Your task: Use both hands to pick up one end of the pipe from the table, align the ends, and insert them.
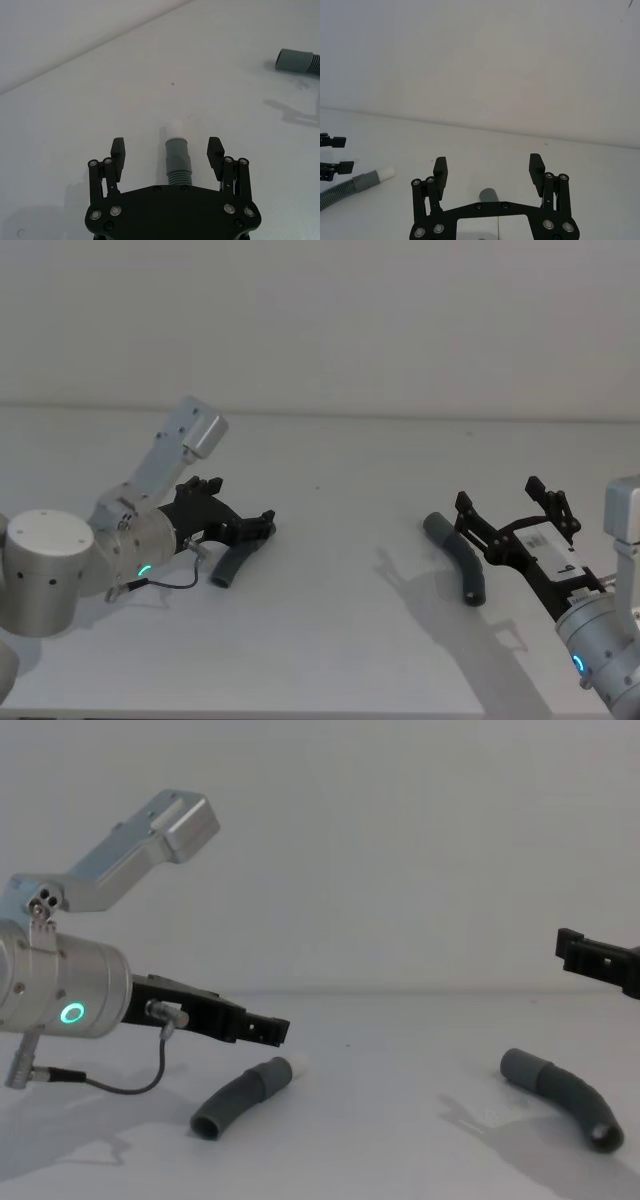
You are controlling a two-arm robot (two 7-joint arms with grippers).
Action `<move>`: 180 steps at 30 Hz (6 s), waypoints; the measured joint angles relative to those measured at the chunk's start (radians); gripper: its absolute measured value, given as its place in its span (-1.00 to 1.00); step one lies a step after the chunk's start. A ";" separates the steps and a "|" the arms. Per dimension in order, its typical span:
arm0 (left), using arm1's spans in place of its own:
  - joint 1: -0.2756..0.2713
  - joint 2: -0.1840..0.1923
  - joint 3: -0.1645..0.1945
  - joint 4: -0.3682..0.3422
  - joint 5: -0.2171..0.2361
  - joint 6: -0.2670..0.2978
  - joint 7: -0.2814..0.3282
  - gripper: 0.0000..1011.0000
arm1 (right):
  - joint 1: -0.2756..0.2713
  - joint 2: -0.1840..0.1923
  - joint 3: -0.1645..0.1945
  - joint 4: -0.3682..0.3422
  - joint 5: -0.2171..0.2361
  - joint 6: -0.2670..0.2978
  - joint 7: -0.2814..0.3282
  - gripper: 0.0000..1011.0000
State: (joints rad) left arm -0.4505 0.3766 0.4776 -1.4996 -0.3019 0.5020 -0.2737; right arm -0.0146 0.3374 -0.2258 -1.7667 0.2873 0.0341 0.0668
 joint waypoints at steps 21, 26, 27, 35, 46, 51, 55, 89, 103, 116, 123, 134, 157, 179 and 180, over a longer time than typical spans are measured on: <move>-0.032 -0.007 0.007 0.056 0.007 0.063 -0.047 0.98 | 0.000 0.000 0.000 0.000 0.000 0.000 0.000 0.98; -0.040 -0.009 0.010 0.069 0.011 0.069 -0.057 0.98 | 0.000 0.000 0.000 0.000 0.000 0.000 0.000 0.98; -0.041 -0.009 0.010 0.071 0.012 0.070 -0.059 0.98 | 0.000 0.000 0.000 0.000 0.000 0.000 0.000 0.98; -0.055 -0.016 0.014 0.094 0.018 0.075 -0.073 0.98 | 0.000 0.000 0.000 0.000 0.000 0.000 0.000 0.98; -0.066 -0.030 0.016 0.124 0.025 0.080 -0.086 0.98 | 0.000 0.000 0.000 0.000 0.000 0.000 0.000 0.98; -0.066 -0.036 0.015 0.133 0.028 0.085 -0.088 0.98 | 0.000 0.000 0.000 0.000 0.000 0.000 0.000 0.98; -0.066 -0.039 0.013 0.139 0.030 0.088 -0.089 0.98 | 0.000 0.000 0.000 0.000 0.000 0.000 0.000 0.98; -0.078 -0.063 0.010 0.178 0.044 0.100 -0.093 0.37 | 0.000 0.000 0.000 0.000 0.000 0.000 0.000 0.98; -0.079 -0.064 0.010 0.180 0.045 0.100 -0.093 -0.30 | 0.000 0.000 0.000 0.000 0.000 0.000 0.000 0.98; -0.079 -0.065 0.010 0.181 0.045 0.100 -0.093 -0.30 | 0.049 0.034 -0.007 0.023 0.024 0.075 0.084 0.98; -0.079 -0.065 0.010 0.181 0.045 0.100 -0.093 -0.30 | 0.091 0.057 -0.014 0.048 0.046 0.165 0.137 0.98; -0.079 -0.065 0.010 0.181 0.045 0.100 -0.093 -0.30 | 0.168 0.088 -0.032 0.105 0.083 0.323 0.199 0.98; -0.079 -0.065 0.010 0.181 0.045 0.100 -0.093 -0.30 | 0.310 0.112 -0.087 0.272 0.123 0.500 0.273 0.98; -0.079 -0.065 0.010 0.181 0.045 0.100 -0.093 -0.30 | 0.353 0.119 -0.126 0.333 0.129 0.517 0.289 0.98; -0.079 -0.065 0.010 0.181 0.045 0.100 -0.093 -0.30 | 0.355 0.121 -0.129 0.335 0.129 0.517 0.290 0.98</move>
State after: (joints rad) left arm -0.5296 0.3119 0.4873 -1.3190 -0.2568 0.6021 -0.3670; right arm 0.3401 0.4581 -0.3544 -1.4315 0.4160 0.5511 0.3564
